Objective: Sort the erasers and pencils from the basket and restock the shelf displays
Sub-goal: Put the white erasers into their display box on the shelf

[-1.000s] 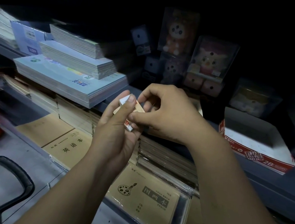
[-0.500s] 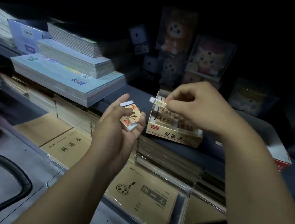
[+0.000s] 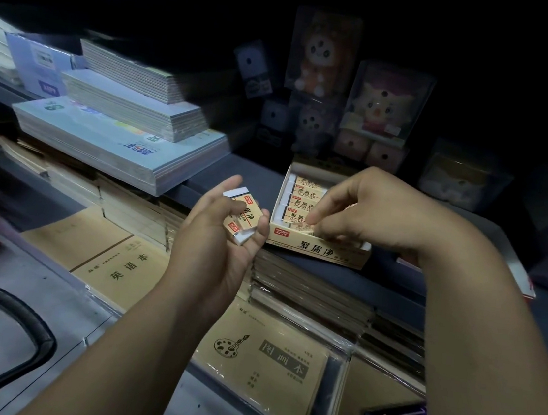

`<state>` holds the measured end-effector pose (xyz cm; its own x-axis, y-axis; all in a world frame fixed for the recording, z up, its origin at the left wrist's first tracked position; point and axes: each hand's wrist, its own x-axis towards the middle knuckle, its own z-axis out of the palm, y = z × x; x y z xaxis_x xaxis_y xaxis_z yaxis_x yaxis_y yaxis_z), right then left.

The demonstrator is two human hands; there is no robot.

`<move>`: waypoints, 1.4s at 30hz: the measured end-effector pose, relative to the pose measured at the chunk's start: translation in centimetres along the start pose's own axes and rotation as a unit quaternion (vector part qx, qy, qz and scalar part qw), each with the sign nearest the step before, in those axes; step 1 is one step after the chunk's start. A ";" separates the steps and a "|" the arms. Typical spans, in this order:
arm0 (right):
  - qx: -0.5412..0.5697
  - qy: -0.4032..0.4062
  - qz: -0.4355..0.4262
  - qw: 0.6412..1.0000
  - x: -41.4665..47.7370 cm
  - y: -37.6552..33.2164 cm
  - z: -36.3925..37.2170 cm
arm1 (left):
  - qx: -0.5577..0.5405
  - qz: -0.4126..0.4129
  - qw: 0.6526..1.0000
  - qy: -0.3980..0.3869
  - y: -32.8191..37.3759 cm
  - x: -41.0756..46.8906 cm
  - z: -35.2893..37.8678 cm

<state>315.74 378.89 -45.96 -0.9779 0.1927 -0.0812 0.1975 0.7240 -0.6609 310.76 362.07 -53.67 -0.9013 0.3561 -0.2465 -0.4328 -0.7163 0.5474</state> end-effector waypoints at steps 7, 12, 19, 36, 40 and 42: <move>-0.008 -0.004 0.009 1.000 0.0 0.1 0.0 | 0.004 -0.001 1.000 -0.005 -0.2 0.0 -0.2; -0.023 -0.001 0.008 1.000 0.3 -0.4 0.6 | 0.000 -0.001 1.000 -0.005 -0.2 0.1 -0.2; -0.043 -0.012 0.025 0.999 0.2 -0.7 0.5 | 0.003 -0.004 1.000 -0.010 -0.1 0.0 -0.3; -0.003 0.076 -0.087 0.993 1.4 -1.1 2.7 | 0.065 0.053 0.996 -0.007 0.1 0.1 -0.8; 0.013 0.073 -0.119 0.990 1.6 -1.8 4.0 | 0.076 0.074 0.994 -0.031 0.3 -0.2 -0.6; 0.015 0.086 -0.123 0.989 1.8 -2.1 4.7 | 0.091 0.086 0.992 -0.033 0.4 -0.2 -0.6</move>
<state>313.22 374.56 -48.22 -0.9694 0.1245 0.2115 -0.0501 0.7434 -0.6670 310.78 361.33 -53.87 -0.9559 0.2803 -0.0874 -0.2564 -0.6520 0.7136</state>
